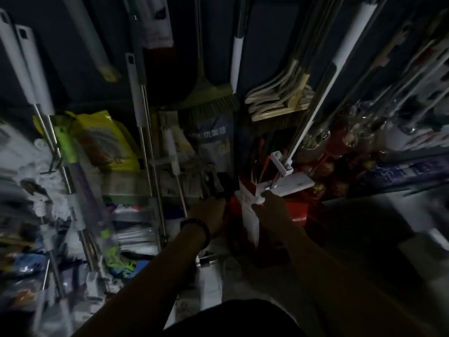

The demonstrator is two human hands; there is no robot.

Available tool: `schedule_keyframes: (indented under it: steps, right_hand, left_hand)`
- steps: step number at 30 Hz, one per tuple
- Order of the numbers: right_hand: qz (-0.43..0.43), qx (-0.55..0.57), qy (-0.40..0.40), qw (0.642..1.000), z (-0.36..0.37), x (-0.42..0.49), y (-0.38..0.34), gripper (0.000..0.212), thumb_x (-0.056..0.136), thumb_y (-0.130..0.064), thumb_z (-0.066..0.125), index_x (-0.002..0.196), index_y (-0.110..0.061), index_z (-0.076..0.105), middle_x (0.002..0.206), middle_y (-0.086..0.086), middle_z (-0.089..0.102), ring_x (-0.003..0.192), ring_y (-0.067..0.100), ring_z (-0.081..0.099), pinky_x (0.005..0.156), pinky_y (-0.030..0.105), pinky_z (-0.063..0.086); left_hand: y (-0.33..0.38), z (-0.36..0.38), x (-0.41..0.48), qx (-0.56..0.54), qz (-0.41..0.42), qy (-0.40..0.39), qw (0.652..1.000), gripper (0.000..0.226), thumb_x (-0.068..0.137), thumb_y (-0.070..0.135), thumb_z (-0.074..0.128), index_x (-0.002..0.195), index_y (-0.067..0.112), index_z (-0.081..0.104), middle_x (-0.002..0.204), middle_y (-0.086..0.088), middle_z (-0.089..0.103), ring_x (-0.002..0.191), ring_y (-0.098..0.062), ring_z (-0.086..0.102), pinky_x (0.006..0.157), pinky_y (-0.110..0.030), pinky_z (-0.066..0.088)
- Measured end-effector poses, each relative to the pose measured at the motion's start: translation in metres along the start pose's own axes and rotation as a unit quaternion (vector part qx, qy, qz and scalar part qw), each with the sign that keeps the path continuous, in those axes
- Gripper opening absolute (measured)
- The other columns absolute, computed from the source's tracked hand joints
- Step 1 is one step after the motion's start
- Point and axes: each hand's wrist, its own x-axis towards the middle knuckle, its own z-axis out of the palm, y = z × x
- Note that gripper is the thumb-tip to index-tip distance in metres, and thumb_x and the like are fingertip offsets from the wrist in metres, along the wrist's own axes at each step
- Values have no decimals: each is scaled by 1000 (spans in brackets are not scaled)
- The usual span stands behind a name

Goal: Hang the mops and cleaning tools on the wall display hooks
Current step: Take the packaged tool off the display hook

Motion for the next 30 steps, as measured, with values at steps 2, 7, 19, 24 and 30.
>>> schedule_keyframes:
  steps: [2,7,19,24,30]
  right_hand:
    - [7,-40,-9,999,-4,20,5,56,99,-38,68,141,-4,52,130,17,65,120,34,65,98,47,55]
    - [32,-53,-42,997,-5,55,6,60,99,-49,62,144,-11,47,131,13,65,120,32,65,95,45,57]
    - [44,-20,-23,999,12,89,-7,34,101,-48,59,125,-25,69,124,4,72,117,30,68,91,39,54]
    - [1,-17,-63,998,19,93,7,22,101,-28,59,109,-15,75,110,8,75,108,29,70,85,32,49]
    - [3,167,-50,985,-6,67,9,14,102,-24,68,89,-21,67,82,-6,71,80,14,69,74,29,52]
  left_hand:
    - [9,-1,21,4,-11,-13,1000,27,105,37,48,115,14,58,120,-12,65,107,-32,64,79,-36,44]
    - [23,-8,64,12,-28,-28,999,32,103,38,49,123,14,58,122,-12,66,109,-33,64,77,-34,43]
    - [15,-10,93,32,-68,-38,996,31,98,46,52,120,26,62,118,-5,69,109,-33,67,89,-45,55]
    - [5,-11,85,32,-50,-23,998,28,102,40,50,117,20,63,118,-8,67,108,-34,66,83,-40,51]
    - [-7,-20,79,-3,-20,-12,1000,25,102,34,51,113,15,63,113,-9,67,95,-28,63,70,-31,39]
